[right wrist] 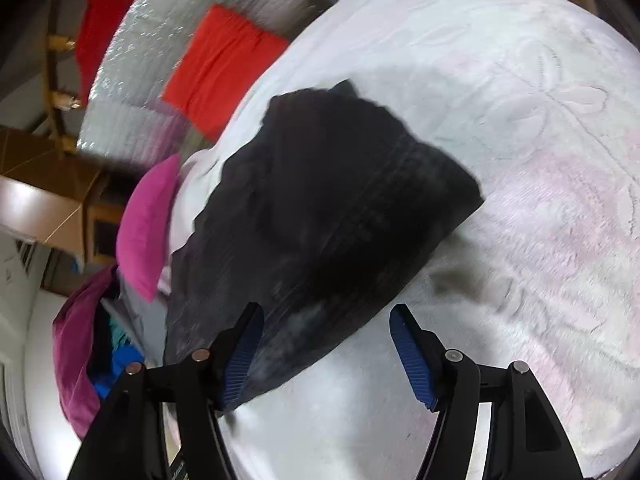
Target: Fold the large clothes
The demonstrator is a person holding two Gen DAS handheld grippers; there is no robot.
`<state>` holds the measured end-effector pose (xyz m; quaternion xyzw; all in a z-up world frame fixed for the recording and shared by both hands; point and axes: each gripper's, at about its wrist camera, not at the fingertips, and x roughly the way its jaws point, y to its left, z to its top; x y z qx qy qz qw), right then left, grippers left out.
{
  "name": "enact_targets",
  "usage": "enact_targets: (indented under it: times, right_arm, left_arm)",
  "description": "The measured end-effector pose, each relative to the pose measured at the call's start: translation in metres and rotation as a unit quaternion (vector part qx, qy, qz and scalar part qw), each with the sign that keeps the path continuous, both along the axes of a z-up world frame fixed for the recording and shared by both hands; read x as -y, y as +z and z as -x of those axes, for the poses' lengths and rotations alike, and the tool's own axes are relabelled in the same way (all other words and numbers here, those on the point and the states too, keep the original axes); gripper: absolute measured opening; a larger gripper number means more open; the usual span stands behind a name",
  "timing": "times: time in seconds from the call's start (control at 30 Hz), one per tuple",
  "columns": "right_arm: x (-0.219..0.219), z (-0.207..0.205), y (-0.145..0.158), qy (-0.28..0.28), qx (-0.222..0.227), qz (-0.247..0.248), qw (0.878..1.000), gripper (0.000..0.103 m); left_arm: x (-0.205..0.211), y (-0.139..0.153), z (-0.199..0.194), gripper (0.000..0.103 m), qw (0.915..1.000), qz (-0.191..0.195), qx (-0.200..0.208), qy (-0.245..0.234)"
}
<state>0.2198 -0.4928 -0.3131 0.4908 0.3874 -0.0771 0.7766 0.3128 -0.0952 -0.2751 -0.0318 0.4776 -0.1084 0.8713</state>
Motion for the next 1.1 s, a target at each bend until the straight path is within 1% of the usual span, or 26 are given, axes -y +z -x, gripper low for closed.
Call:
enact_targets:
  times: [0.03,0.1,0.17,0.23,0.27,0.33,0.37,0.4,0.47,0.5,0.57,0.63,0.67,0.7,0.77,0.83,0.87,0.9,0.97,1.0,1.03,1.07,1.1]
  right_arm:
    - [-0.001,0.001,0.002,-0.003,0.002,0.005,1.000,0.069]
    - [0.003,0.000,0.006,-0.025,-0.003,0.020,0.999,0.069]
    - [0.016,0.011,0.008,-0.061,0.001,0.012,0.998,0.070]
    - [0.032,0.015,0.009,-0.092,0.014,-0.003,0.996,0.070]
    - [0.036,0.016,0.011,-0.102,0.014,-0.001,0.995,0.071]
    - [0.046,0.021,0.015,-0.126,0.009,0.019,0.992,0.073]
    - [0.050,0.021,0.015,-0.133,0.007,0.026,0.991,0.075]
    - [0.054,0.018,0.013,-0.136,0.005,0.031,0.990,0.075]
    - [0.063,0.005,0.008,-0.128,0.003,0.026,0.991,0.076]
    - [0.067,-0.003,0.003,-0.118,-0.003,0.020,0.993,0.076]
    - [0.071,-0.016,-0.008,-0.101,-0.008,0.003,0.995,0.076]
    - [0.077,-0.023,-0.021,-0.086,-0.005,-0.026,0.996,0.076]
    - [0.080,-0.019,-0.028,-0.082,0.002,-0.041,0.996,0.076]
    - [0.080,-0.023,-0.031,-0.080,0.011,-0.054,0.995,0.076]
    - [0.078,-0.032,-0.035,-0.068,0.018,-0.062,0.996,0.076]
    - [0.074,-0.038,-0.037,-0.054,0.016,-0.058,0.997,0.075]
    - [0.071,-0.040,-0.036,-0.047,0.015,-0.051,0.997,0.075]
    - [0.068,-0.042,-0.034,-0.041,0.013,-0.040,0.998,0.073]
    - [0.065,-0.052,-0.029,-0.033,0.013,-0.019,0.999,0.057]
    - [0.064,-0.054,-0.026,-0.033,0.018,-0.014,0.999,0.054]
    - [0.062,-0.055,-0.022,-0.034,0.024,-0.006,0.999,0.048]
    - [0.061,-0.055,-0.017,-0.035,0.030,0.003,0.999,0.044]
    - [0.058,-0.054,-0.008,-0.037,0.043,0.016,0.998,0.042]
  left_arm:
    - [-0.011,0.003,0.001,0.070,0.9999,0.009,0.003,0.011]
    - [-0.029,0.008,0.000,0.070,0.9993,0.018,0.013,0.030]
    - [-0.053,0.018,-0.002,0.070,0.9973,0.025,0.035,0.060]
    - [-0.081,0.028,-0.009,0.074,0.9932,0.020,0.062,0.097]
    - [-0.093,0.031,-0.016,0.079,0.9916,0.018,0.067,0.109]
    - [-0.110,0.031,-0.030,0.080,0.9903,0.024,0.061,0.123]
    - [-0.119,0.029,-0.038,0.080,0.9892,0.032,0.054,0.132]
    - [-0.124,0.026,-0.045,0.080,0.9888,0.045,0.047,0.134]
    - [-0.129,0.019,-0.061,0.081,0.9892,0.079,0.018,0.122]
    - [-0.130,0.011,-0.072,0.081,0.9883,0.102,-0.008,0.113]
    - [-0.130,0.000,-0.086,0.081,0.9850,0.128,-0.031,0.111]
    - [-0.124,-0.001,-0.093,0.081,0.9868,0.119,-0.025,0.107]
    - [-0.117,0.000,-0.092,0.081,0.9881,0.113,-0.019,0.103]
    - [-0.111,0.001,-0.095,0.081,0.9899,0.107,-0.013,0.092]
    - [-0.103,0.001,-0.100,0.081,0.9920,0.102,-0.003,0.073]
    - [-0.097,-0.004,-0.105,0.081,0.9932,0.095,-0.009,0.067]
    - [-0.096,-0.007,-0.107,0.073,0.9931,0.094,-0.014,0.068]
    - [-0.096,-0.010,-0.110,0.056,0.9922,0.104,-0.020,0.067]
    - [-0.096,-0.013,-0.115,0.037,0.9881,0.139,-0.031,0.058]
    - [-0.095,-0.010,-0.114,0.029,0.9882,0.139,-0.022,0.061]
    - [-0.093,-0.006,-0.112,0.024,0.9894,0.131,-0.010,0.061]
    - [-0.090,-0.001,-0.110,0.016,0.9904,0.125,0.002,0.059]
    - [-0.090,0.008,-0.106,0.014,0.9897,0.130,0.020,0.057]
